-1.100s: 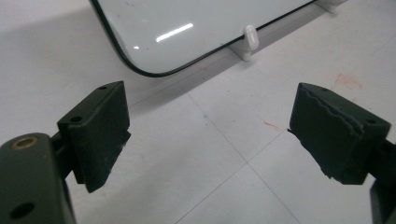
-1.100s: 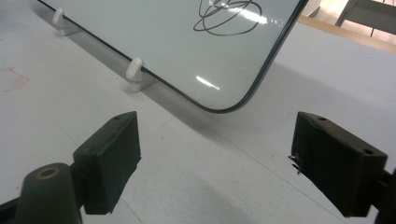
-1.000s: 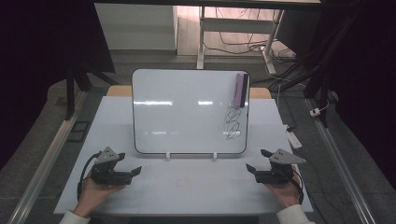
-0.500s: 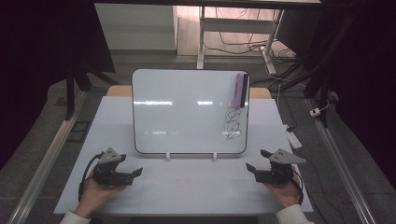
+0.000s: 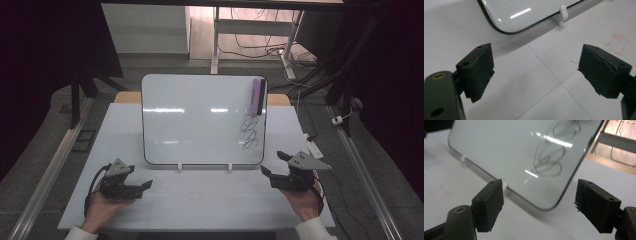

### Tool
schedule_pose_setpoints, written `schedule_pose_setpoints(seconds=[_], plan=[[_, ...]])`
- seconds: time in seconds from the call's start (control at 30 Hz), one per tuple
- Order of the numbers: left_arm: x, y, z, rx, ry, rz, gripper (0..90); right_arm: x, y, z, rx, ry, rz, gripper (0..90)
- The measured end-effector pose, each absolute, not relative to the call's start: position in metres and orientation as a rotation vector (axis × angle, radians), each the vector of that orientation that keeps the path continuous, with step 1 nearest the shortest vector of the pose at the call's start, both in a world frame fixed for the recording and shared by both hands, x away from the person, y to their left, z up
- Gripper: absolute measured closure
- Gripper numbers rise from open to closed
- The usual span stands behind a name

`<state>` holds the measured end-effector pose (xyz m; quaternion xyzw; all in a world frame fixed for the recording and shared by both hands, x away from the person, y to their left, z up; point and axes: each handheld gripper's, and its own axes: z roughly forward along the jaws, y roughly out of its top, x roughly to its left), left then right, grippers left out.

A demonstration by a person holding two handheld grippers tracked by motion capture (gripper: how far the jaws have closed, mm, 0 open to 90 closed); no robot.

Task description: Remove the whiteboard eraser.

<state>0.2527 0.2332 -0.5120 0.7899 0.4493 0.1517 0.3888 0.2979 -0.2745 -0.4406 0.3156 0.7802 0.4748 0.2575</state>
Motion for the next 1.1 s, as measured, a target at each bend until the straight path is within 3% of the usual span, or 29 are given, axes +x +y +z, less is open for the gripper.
schedule_pose_setpoints(seconds=[0.17, 0.63, 0.97, 1.1], plan=[[0.251, 0.231, -0.513, 2.013, 1.138, 0.388, 13.9, 0.315, -0.263, -0.412, 0.872, 2.072, 1.307, 22.8], [0.251, 0.232, -0.517, 2.020, 1.152, 0.382, 13.7, 0.368, -0.232, -0.378, 0.968, 1.952, 1.266, 29.6], [0.251, 0.233, -0.518, 2.020, 1.155, 0.381, 13.4, 0.394, -0.216, -0.367, 1.059, 1.903, 1.241, 32.2], [0.252, 0.234, -0.518, 2.020, 1.152, 0.382, 13.3, 0.402, -0.210, -0.368, 1.077, 1.884, 1.213, 37.4]])
